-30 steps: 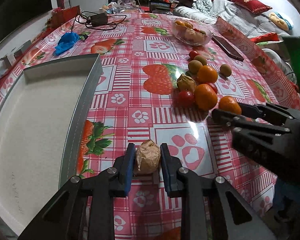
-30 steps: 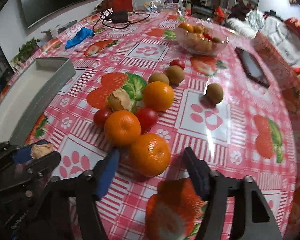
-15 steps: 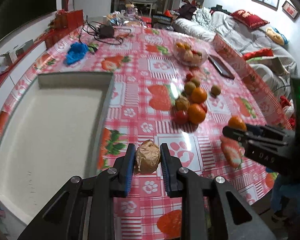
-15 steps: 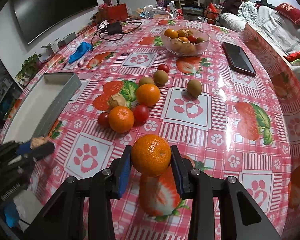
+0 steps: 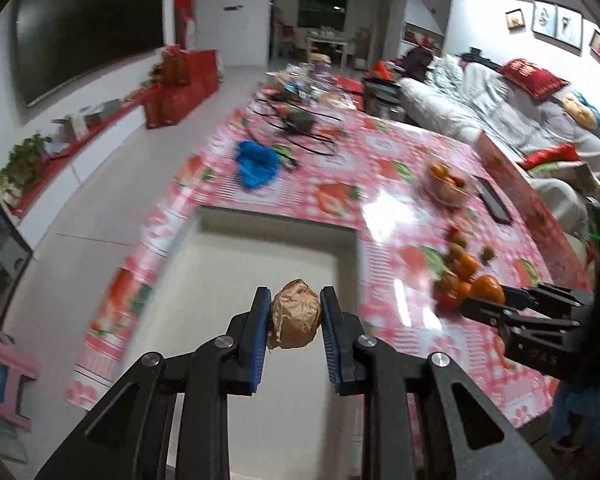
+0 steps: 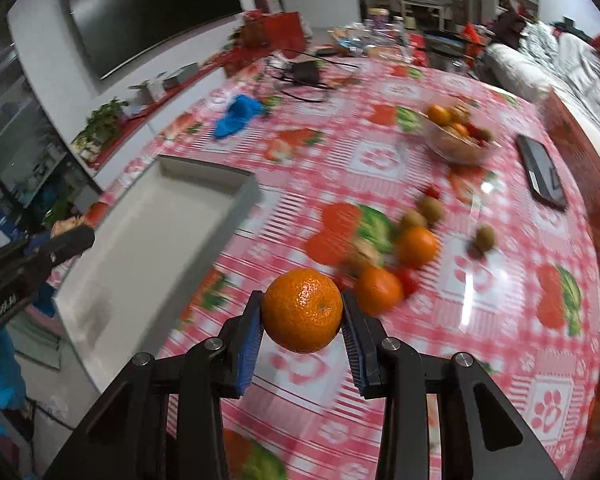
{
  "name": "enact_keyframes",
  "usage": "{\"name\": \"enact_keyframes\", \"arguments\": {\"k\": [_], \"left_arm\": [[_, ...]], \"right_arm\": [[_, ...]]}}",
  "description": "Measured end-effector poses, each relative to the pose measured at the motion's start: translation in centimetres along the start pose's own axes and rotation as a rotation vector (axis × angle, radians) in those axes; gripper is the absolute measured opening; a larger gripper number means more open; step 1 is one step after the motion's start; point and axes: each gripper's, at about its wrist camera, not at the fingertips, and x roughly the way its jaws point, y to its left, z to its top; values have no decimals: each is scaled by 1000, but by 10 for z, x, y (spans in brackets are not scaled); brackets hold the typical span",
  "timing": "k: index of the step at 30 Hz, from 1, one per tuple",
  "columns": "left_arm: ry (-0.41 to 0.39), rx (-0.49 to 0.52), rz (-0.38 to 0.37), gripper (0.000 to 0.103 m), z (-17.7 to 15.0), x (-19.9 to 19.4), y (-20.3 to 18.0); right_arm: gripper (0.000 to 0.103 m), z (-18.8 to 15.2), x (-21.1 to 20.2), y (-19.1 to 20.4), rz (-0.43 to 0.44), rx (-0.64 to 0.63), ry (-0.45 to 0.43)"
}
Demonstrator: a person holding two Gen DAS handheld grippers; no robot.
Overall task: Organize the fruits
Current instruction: 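Open both grippers over the white tray, dropping the orange and brown fruit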
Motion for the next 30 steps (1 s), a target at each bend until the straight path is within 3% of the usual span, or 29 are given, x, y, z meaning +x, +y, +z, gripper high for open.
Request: {"name": "enact_keyframes", "arguments": {"k": [6,18,19,22,23,24,30], "left_arm": [[33,-47,64,28,-4,18,38],[165,-102,74,28,-41,71,62],[164,-96,76,33,-43,72,62],[171,-79,91,67,-49,75,60],[166,-80,92,74,-50,74,60],[159,-82,92,76,-50,73,59],[165,-72,72,80,-48,74,51]], "right_arm": [[39,23,21,49,48,-89,16],[39,43,86,106,86,-170,100],[39,41,88,106,84,-170,105],[56,37,91,103,64,-178,117],[70,36,90,102,52,-180,115],[81,35,87,99,32,-182,105],[83,30,75,74,-8,-128,102]]}}
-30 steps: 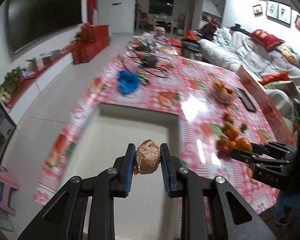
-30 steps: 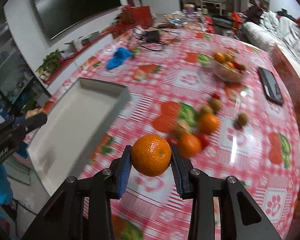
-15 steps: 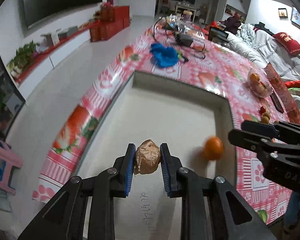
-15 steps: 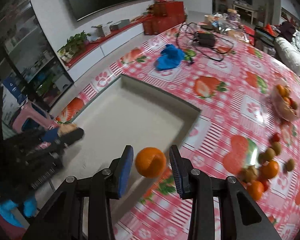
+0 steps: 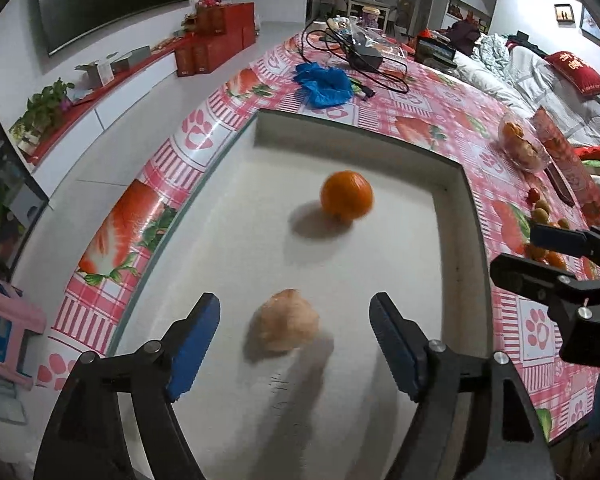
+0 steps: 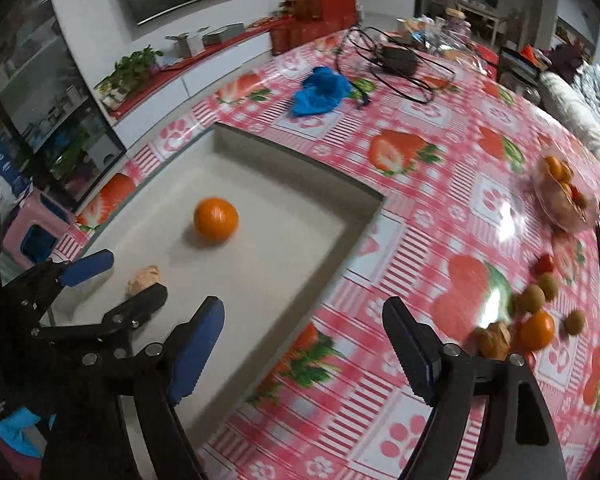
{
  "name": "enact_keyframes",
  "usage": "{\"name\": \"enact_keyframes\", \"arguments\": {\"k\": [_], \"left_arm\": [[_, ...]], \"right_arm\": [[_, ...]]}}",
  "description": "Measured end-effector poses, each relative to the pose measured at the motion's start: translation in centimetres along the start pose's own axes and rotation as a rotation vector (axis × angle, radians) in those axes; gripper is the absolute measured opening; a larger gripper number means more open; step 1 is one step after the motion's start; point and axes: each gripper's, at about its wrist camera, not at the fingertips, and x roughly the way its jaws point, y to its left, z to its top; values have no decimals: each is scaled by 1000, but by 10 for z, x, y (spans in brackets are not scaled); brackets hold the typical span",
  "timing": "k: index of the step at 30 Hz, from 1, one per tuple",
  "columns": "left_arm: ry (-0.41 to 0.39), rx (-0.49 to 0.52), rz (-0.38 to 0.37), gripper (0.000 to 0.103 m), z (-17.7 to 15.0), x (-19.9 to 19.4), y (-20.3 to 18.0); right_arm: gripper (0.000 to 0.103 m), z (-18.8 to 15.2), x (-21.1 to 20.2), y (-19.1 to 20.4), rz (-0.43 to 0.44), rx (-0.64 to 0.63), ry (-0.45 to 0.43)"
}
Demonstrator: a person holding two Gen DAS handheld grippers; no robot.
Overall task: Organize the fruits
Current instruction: 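Open both grippers over the white tray, dropping the orange and brown fruit, then grasp a second brown wrapped fruit with the left gripper while the right gripper returns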
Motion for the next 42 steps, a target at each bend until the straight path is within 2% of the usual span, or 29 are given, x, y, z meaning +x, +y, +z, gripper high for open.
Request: {"name": "enact_keyframes", "arguments": {"k": [4,5,6,11,19,25,30,32,39,42], "left_arm": [[2,22,-7,81,0,-5,-11],[2,26,-15,81,0,-6,-15],[1,29,-20,81,1,-7,-17],[-12,68,-29,81,5,-17,-39],[-8,161,-81,81,11,-25,-93],[11,247,-120,81,10,-21,-143],[41,290,-150,81,10,-8,-177],[57,302,-146,81,11,-1,-189],[137,179,-191,81,38,30,-206],[161,179,-180,81,46,46,-221]], "right_arm": [[83,-11,-6,-13,-12,28,0],[86,-14,-7,-16,-16,36,0],[103,-16,-8,-20,-28,46,0],[103,-32,-20,-51,-42,124,-30],[103,-76,-32,-117,-101,277,-2],[103,-113,-43,-170,-212,367,18],[103,-140,-44,-197,-329,364,51],[103,-153,-45,-206,-292,395,42],[103,-171,-53,-197,-320,367,-65],[103,-173,-54,-195,-326,359,-97]]}}
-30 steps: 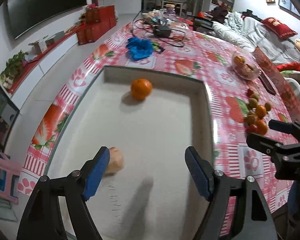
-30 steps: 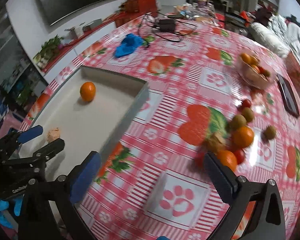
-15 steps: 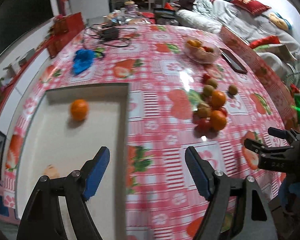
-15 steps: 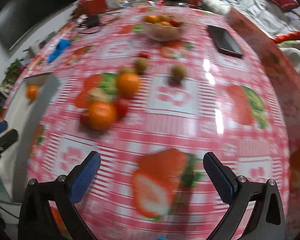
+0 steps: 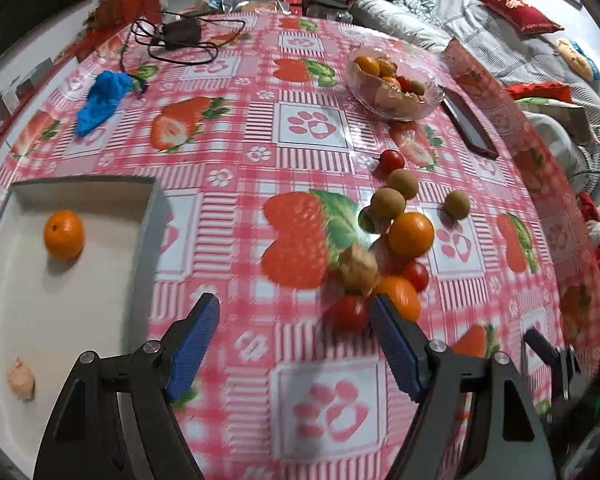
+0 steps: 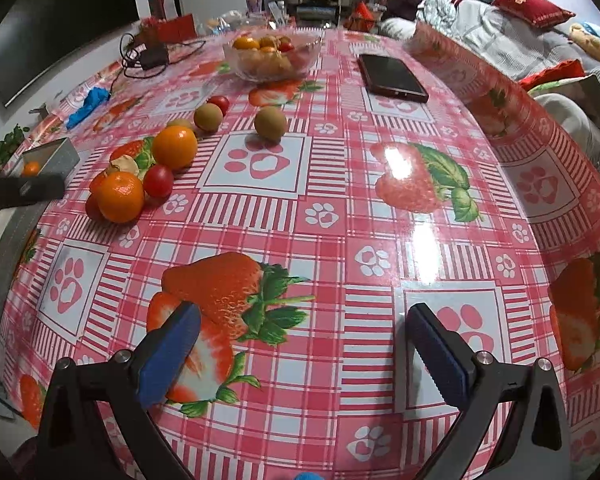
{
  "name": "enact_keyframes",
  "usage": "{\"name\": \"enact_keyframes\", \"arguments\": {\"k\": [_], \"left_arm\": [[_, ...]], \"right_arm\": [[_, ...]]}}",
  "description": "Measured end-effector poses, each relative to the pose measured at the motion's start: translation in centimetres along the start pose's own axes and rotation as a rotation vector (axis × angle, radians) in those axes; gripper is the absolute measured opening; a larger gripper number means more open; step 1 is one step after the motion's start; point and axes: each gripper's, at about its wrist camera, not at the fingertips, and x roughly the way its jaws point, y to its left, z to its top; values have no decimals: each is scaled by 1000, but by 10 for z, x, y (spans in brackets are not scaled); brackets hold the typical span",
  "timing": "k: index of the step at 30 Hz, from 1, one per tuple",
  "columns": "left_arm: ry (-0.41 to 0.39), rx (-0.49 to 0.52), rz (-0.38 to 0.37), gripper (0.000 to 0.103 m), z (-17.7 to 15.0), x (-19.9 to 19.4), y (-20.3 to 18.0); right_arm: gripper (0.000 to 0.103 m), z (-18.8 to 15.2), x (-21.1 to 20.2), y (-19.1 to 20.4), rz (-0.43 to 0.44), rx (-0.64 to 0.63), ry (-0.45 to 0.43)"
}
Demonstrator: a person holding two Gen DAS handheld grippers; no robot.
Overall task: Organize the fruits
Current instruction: 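Grasp a second brown wrapped fruit with the left gripper while the right gripper returns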
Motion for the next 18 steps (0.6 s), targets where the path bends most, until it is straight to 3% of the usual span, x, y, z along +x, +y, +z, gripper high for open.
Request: {"name": "enact_keyframes", "arguments": {"k": [12,16,18], "left_arm": [[13,-23,-8,79,30,29,-13],[21,-64,-13,69,26,27,-3],[8,-78,13,69,24,26,3]], "right_arm": [[103,-1,2,-1,11,-10,-46],[103,-2,1,-2,13,-11,-49],[103,-2,1,-2,13,-11,-48]]}}
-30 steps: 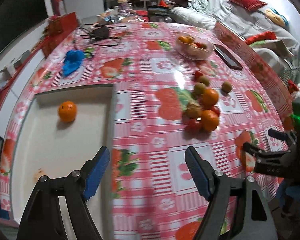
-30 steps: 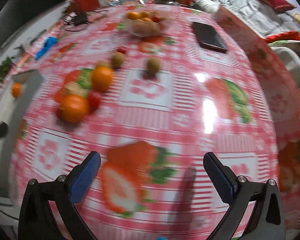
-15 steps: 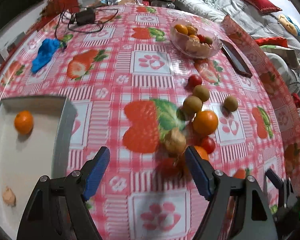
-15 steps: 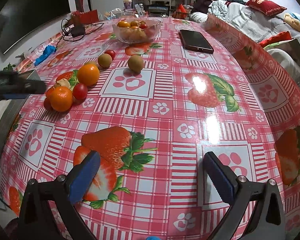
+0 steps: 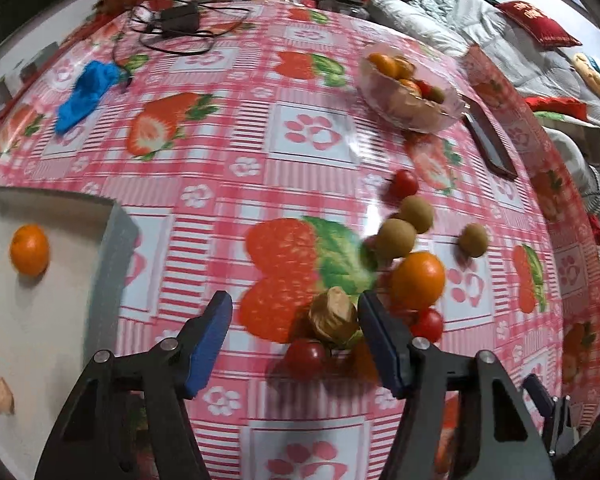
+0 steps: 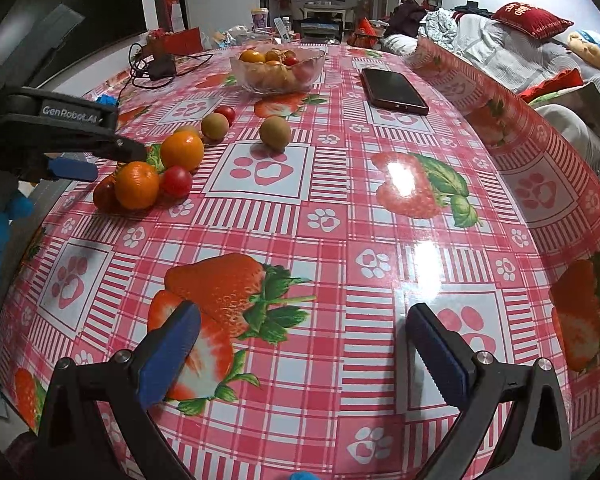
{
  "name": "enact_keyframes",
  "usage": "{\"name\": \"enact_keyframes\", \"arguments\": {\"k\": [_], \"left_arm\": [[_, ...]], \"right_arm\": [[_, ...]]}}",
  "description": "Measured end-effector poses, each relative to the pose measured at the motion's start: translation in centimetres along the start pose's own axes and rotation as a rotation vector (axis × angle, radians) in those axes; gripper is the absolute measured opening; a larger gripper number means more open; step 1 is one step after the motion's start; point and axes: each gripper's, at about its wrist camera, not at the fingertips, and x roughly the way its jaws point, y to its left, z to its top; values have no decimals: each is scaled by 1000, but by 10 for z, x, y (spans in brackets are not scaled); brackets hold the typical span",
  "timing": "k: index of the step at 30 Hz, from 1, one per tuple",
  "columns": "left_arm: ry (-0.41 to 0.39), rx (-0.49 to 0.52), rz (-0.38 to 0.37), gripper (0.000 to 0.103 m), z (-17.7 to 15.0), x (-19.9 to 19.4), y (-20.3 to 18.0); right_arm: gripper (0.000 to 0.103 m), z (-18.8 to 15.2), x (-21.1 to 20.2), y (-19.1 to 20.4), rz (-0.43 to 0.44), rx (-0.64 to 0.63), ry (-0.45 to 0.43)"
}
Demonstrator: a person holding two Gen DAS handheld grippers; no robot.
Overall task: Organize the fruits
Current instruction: 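Grasp a second brown wrapped fruit with the left gripper while the right gripper returns, then grasp the red cherry tomato with the right gripper while the left gripper carries the brown fruit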
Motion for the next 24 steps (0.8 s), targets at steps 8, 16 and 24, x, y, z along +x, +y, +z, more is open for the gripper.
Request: {"name": "enact_keyframes", "arguments": {"k": [8,16,24], "left_arm": [[3,19,20,69,-2,7,-1],[-32,80,73,42,-3,8,-9],[-40,132,34,27,-28,-3,-14]], "right_arm": [[103,0,0,0,0,0,-1],[103,0,0,0,1,0,-1],[103,0,0,0,1,-1,-1]]}}
